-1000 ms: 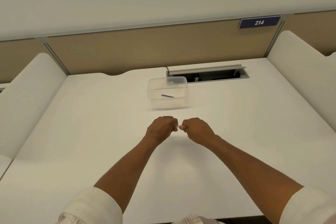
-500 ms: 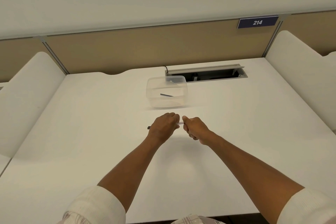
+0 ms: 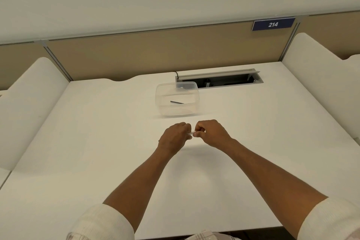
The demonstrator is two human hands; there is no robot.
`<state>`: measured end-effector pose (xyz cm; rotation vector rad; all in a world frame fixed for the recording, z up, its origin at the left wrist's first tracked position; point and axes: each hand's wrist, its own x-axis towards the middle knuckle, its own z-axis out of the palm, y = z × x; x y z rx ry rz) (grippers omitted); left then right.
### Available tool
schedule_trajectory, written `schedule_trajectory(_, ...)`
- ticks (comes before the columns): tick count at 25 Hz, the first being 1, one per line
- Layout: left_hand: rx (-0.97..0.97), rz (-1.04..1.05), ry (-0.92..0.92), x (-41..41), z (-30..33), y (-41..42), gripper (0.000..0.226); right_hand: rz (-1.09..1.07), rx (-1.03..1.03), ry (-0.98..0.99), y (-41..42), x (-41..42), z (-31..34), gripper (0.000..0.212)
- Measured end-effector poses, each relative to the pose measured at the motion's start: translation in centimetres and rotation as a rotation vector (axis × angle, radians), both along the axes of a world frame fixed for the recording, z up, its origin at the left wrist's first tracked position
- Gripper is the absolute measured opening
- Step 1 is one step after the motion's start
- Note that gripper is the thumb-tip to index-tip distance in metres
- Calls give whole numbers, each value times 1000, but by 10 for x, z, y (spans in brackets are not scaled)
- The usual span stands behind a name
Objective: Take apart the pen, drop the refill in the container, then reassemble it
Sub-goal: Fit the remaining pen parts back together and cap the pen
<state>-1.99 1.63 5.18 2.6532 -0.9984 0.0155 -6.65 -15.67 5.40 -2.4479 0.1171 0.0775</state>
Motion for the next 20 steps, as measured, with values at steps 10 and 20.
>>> schedule_trajectory(10, -4, -51, -94, -2, 4, -3, 15, -123, 150, 159, 7, -3, 5, 48)
schedule_trajectory(20, 28, -60, -60, 1, 2, -4, 9, -14, -36, 8, -3, -10, -2, 25)
